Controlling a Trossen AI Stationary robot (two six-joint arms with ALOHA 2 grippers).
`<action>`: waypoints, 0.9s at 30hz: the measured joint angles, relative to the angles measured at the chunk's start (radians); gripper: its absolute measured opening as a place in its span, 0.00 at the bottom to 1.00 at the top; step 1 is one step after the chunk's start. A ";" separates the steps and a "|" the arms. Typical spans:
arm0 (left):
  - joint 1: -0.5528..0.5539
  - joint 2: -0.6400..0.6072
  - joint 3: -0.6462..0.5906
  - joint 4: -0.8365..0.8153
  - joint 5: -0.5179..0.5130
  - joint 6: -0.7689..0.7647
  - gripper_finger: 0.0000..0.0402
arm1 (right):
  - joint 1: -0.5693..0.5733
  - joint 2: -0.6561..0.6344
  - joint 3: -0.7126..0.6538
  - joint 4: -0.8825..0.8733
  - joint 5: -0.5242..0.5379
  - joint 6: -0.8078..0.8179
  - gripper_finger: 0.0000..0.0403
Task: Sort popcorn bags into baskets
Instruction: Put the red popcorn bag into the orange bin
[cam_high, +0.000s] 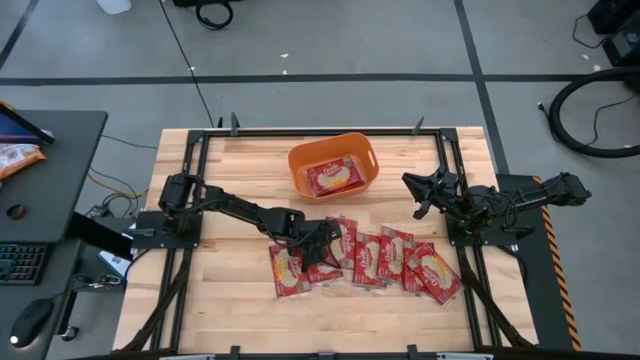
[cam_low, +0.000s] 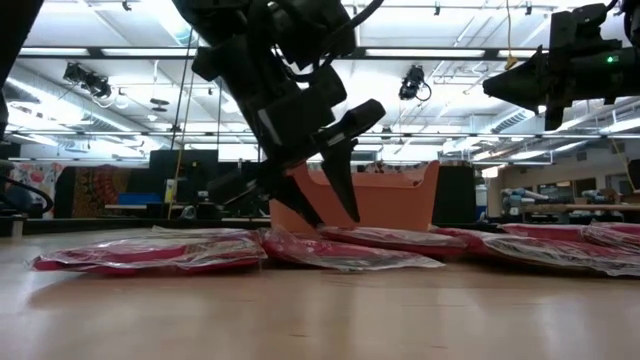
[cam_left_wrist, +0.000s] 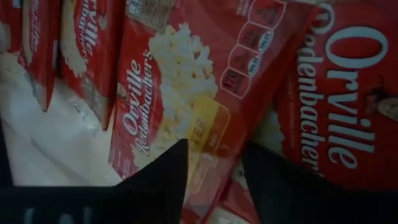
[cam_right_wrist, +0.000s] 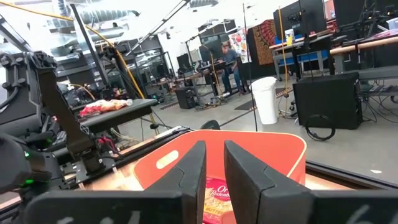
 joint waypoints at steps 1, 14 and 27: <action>0.002 0.000 0.000 0.003 0.000 0.000 0.34 | 0.000 0.000 0.000 0.000 0.000 0.000 0.15; 0.002 0.005 -0.001 0.046 -0.017 -0.141 0.02 | 0.000 0.000 0.000 0.000 -0.001 0.000 0.15; -0.001 -0.143 0.000 0.069 -0.050 -0.355 0.01 | 0.000 0.000 0.000 0.000 -0.001 0.000 0.15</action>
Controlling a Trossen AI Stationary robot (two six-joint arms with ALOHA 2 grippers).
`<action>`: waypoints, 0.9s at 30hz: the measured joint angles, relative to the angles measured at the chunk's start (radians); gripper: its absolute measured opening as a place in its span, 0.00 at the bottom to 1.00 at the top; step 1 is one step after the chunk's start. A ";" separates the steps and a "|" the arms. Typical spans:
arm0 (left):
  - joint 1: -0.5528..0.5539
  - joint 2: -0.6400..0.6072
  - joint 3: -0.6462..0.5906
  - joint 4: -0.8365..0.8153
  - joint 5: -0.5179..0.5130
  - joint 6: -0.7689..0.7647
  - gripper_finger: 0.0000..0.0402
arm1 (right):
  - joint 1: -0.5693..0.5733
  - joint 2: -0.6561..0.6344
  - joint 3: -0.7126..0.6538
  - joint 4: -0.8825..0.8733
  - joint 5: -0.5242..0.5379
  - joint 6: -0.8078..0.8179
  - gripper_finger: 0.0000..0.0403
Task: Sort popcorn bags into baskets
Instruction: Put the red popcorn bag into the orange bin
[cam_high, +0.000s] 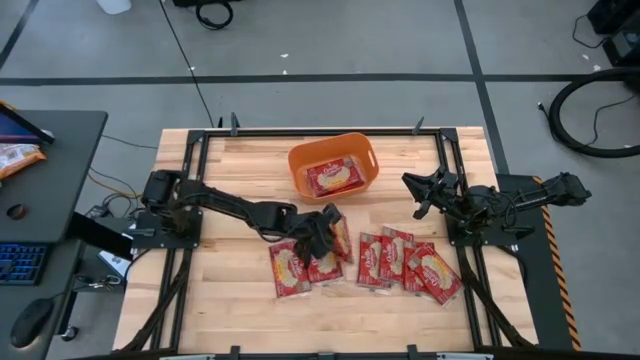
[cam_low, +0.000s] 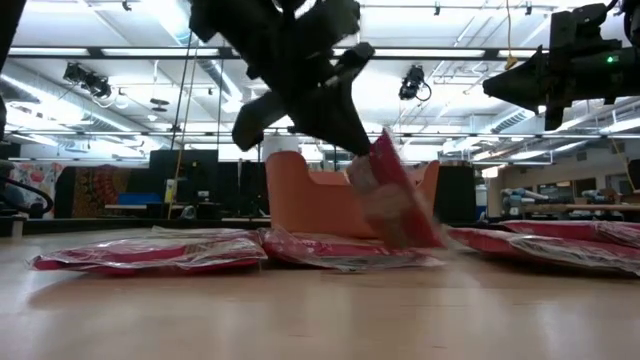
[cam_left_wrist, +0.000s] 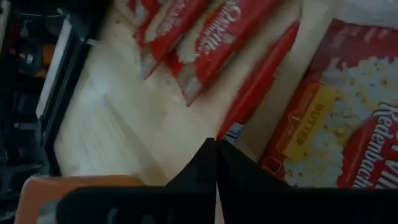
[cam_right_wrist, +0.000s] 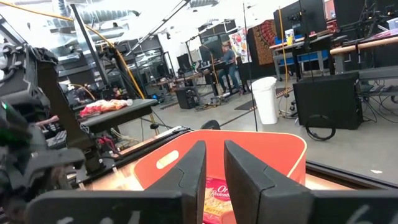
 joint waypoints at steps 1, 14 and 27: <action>0.000 -0.010 0.000 0.004 -0.004 -0.018 0.01 | 0.000 0.000 0.000 0.000 0.000 0.000 0.15; 0.011 -0.026 0.000 -0.115 -0.025 -0.079 0.05 | 0.000 0.000 0.000 0.000 0.000 0.000 0.15; -0.010 0.101 0.000 -0.169 -0.100 0.091 0.45 | 0.000 0.000 0.000 0.001 0.000 0.000 0.15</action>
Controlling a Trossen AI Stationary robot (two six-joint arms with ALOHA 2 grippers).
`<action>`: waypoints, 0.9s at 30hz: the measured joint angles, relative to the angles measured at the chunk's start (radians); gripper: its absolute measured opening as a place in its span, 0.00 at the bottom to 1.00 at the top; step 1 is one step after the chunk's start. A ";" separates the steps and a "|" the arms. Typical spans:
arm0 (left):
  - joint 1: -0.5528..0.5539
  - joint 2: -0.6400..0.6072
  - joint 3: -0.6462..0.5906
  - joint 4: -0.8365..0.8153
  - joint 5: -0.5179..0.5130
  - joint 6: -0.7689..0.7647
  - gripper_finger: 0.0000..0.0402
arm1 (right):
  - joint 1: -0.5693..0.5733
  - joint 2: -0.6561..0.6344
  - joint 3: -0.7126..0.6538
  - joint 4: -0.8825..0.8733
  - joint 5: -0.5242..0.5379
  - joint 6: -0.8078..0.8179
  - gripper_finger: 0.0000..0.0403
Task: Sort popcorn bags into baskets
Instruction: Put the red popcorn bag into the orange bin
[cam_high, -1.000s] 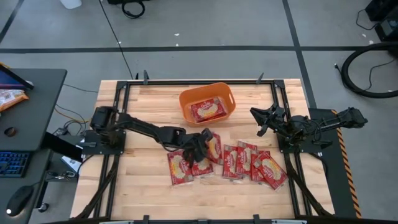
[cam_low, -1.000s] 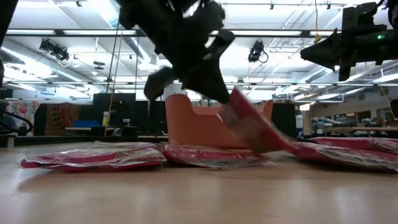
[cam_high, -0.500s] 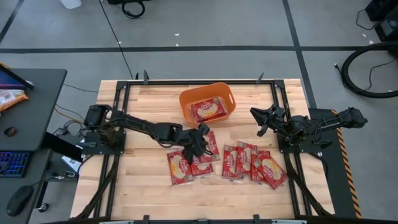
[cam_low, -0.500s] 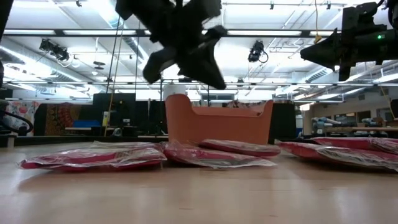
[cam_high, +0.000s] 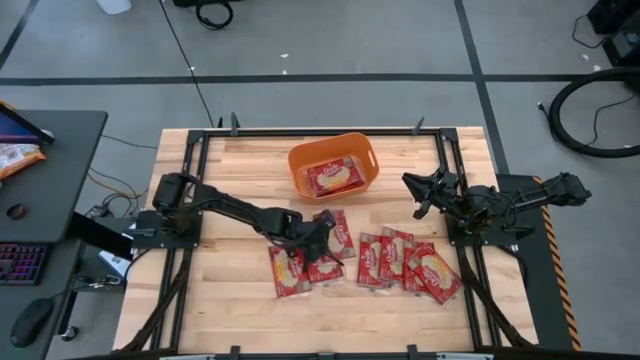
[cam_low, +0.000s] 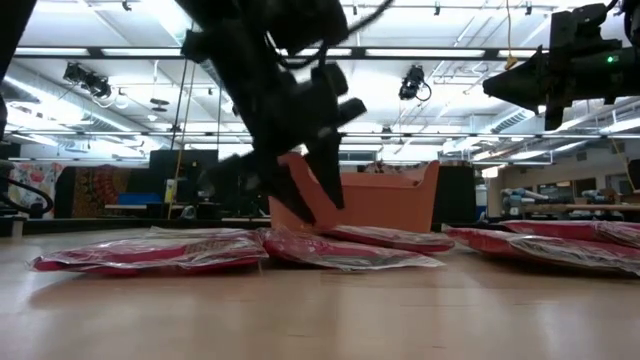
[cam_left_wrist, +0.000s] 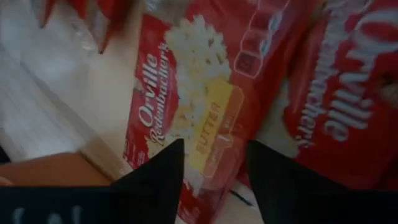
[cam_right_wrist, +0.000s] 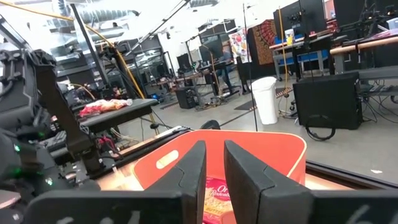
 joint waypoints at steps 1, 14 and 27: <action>-0.001 0.009 0.000 -0.007 -0.011 0.016 0.46 | 0.000 0.000 0.000 0.000 0.000 0.000 0.15; -0.003 0.063 0.002 0.038 -0.047 0.078 0.41 | 0.000 0.000 0.000 0.007 -0.002 0.000 0.15; 0.011 0.097 0.002 0.101 -0.003 0.007 0.03 | 0.000 0.000 0.000 0.007 -0.002 0.000 0.15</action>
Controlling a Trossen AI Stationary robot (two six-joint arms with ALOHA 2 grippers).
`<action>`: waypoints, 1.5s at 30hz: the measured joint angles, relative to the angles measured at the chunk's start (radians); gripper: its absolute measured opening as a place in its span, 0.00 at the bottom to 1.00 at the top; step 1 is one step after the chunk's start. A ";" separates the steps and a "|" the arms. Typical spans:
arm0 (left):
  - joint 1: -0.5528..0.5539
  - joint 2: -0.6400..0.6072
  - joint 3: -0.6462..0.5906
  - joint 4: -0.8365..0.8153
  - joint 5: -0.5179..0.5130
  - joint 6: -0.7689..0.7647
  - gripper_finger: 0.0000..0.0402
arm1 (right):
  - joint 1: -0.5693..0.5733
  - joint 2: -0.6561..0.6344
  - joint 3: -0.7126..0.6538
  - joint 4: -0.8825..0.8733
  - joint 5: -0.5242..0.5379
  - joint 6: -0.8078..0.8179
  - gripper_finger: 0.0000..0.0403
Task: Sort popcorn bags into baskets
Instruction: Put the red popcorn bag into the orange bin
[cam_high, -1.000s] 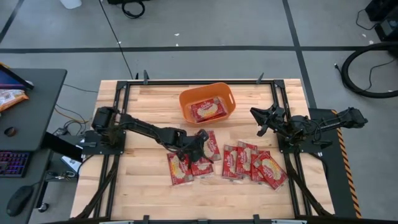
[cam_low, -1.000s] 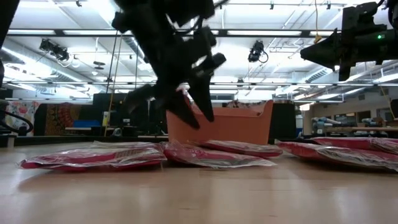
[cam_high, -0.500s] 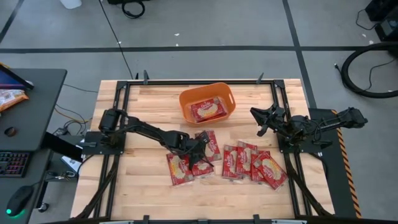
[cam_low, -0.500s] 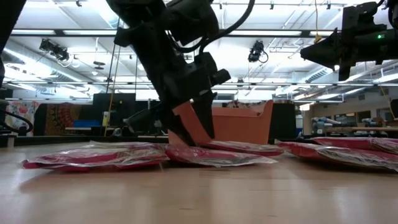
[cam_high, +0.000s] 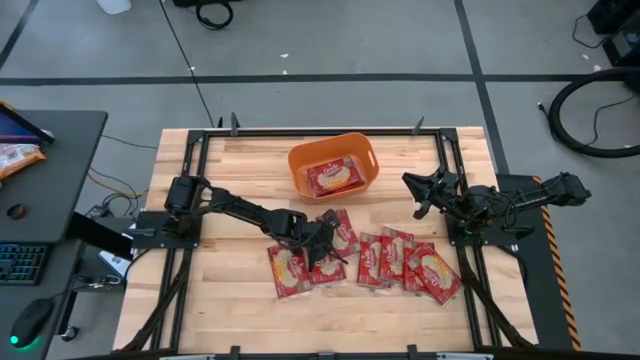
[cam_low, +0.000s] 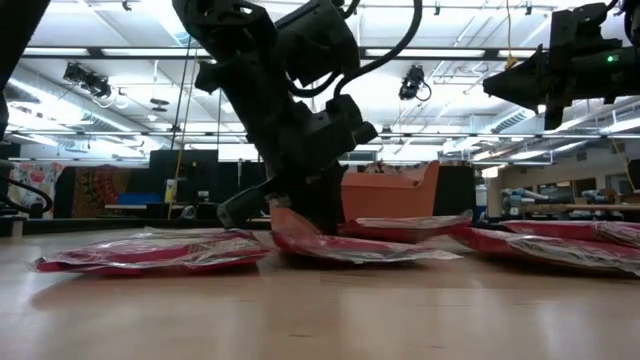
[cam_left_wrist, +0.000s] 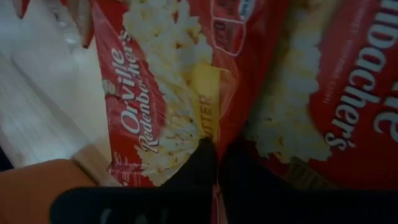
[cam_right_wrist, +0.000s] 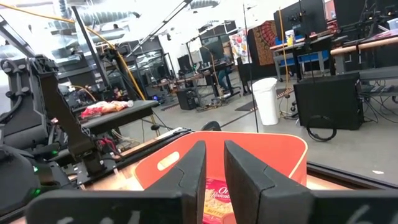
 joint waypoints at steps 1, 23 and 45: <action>0.000 0.000 0.000 0.005 0.001 -0.010 0.03 | 0.000 0.000 0.000 0.000 0.000 0.000 0.15; 0.042 -0.303 0.031 0.028 -0.146 -0.447 0.02 | 0.000 0.000 0.000 -0.001 0.003 0.000 0.15; 0.386 -0.184 0.183 -0.230 -0.171 -0.744 0.02 | 0.000 0.002 0.000 0.004 -0.002 0.000 0.15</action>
